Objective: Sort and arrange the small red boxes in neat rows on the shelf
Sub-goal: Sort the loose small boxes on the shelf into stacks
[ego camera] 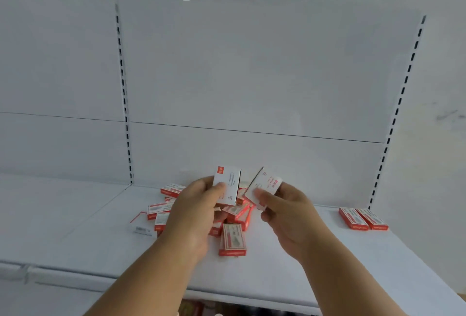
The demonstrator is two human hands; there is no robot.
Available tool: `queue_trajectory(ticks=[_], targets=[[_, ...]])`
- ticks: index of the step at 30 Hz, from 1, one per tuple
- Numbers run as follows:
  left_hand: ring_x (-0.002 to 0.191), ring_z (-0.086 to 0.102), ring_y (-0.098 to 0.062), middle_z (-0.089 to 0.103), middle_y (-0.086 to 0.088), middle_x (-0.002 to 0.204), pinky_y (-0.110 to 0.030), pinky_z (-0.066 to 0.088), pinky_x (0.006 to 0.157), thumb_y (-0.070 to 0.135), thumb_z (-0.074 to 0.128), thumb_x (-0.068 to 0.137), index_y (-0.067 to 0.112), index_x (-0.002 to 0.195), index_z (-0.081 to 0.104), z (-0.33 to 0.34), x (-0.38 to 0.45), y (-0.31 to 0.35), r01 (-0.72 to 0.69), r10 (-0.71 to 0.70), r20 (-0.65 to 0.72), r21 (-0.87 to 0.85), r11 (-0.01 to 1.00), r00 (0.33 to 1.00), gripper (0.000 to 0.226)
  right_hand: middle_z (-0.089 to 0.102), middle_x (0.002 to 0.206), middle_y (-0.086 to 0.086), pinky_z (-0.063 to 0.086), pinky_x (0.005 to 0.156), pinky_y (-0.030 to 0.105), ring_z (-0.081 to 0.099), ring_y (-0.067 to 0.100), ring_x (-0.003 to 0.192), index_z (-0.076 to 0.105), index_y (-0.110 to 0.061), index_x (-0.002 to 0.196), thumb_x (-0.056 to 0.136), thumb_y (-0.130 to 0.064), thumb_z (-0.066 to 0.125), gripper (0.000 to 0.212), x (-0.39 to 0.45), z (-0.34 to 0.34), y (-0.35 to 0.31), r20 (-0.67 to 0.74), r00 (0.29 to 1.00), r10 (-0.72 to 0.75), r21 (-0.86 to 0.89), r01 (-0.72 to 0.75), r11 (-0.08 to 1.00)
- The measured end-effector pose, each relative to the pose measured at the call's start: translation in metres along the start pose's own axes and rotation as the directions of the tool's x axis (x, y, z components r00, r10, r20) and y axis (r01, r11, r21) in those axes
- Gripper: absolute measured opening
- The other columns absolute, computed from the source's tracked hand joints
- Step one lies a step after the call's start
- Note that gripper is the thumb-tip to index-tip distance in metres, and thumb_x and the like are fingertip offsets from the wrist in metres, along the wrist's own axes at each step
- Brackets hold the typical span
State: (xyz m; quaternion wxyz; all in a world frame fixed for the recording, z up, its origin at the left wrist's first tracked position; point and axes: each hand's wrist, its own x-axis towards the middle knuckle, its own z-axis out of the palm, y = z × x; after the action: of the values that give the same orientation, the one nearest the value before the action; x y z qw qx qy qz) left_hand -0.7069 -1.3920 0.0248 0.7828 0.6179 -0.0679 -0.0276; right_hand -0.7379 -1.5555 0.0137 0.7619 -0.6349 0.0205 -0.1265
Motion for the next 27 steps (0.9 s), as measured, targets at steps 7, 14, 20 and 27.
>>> queue_trajectory(ticks=[7, 14, 20, 27], targets=[[0.073, 0.074, -0.015, 0.078, 0.003, 0.086, -0.031, 0.053, 0.06, 0.011, 0.064, 0.091, 0.023, 0.104, 0.07, -0.142, 0.044, 0.027, -0.071, 0.06, 0.059, 0.221, 0.973, 0.996, 0.019, 0.076, 0.098, 0.007, 0.045, 0.07, 0.033, 0.061, 0.027, 0.085, 0.072, -0.012, 0.104, 0.093, -0.01, 0.054, 0.021, 0.023, 0.136, 0.027, -0.034, 0.999, -0.011, -0.226, 0.003, 0.974], [0.071, 0.072, -0.016, 0.074, 0.002, 0.089, -0.031, 0.058, 0.066, 0.013, 0.067, 0.088, 0.025, 0.106, 0.059, -0.273, 0.106, 0.059, -0.078, 0.047, 0.077, 0.459, 0.885, 0.996, 0.023, 0.075, 0.084, 0.005, 0.046, 0.054, 0.024, 0.058, 0.014, 0.057, 0.058, -0.017, 0.108, 0.091, -0.016, 0.067, 0.02, 0.064, 0.266, 0.044, -0.147, 0.989, -0.031, -0.416, -0.033, 0.909], [0.072, 0.072, -0.019, 0.07, -0.002, 0.094, -0.038, 0.061, 0.071, 0.02, 0.071, 0.087, 0.019, 0.109, 0.056, -0.306, 0.177, 0.039, -0.056, 0.004, 0.079, 0.666, 0.743, 0.997, 0.026, 0.074, 0.093, 0.011, 0.057, 0.059, 0.031, 0.065, 0.019, 0.063, 0.066, -0.011, 0.1, 0.089, -0.015, 0.064, 0.012, 0.122, 0.311, 0.068, -0.228, 0.973, 0.016, -0.717, -0.179, 0.674], [0.087, 0.068, -0.025, 0.065, -0.001, 0.088, -0.032, 0.055, 0.076, 0.019, 0.065, 0.086, 0.022, 0.078, 0.054, -0.31, 0.222, 0.022, -0.1, 0.034, 0.096, 0.876, 0.473, 0.995, 0.014, 0.062, 0.082, 0.01, 0.056, 0.06, 0.026, 0.059, 0.025, 0.07, 0.061, -0.008, 0.085, 0.085, -0.01, 0.059, 0.004, 0.179, 0.323, 0.103, -0.26, 0.958, 0.12, -0.869, -0.287, 0.403]])
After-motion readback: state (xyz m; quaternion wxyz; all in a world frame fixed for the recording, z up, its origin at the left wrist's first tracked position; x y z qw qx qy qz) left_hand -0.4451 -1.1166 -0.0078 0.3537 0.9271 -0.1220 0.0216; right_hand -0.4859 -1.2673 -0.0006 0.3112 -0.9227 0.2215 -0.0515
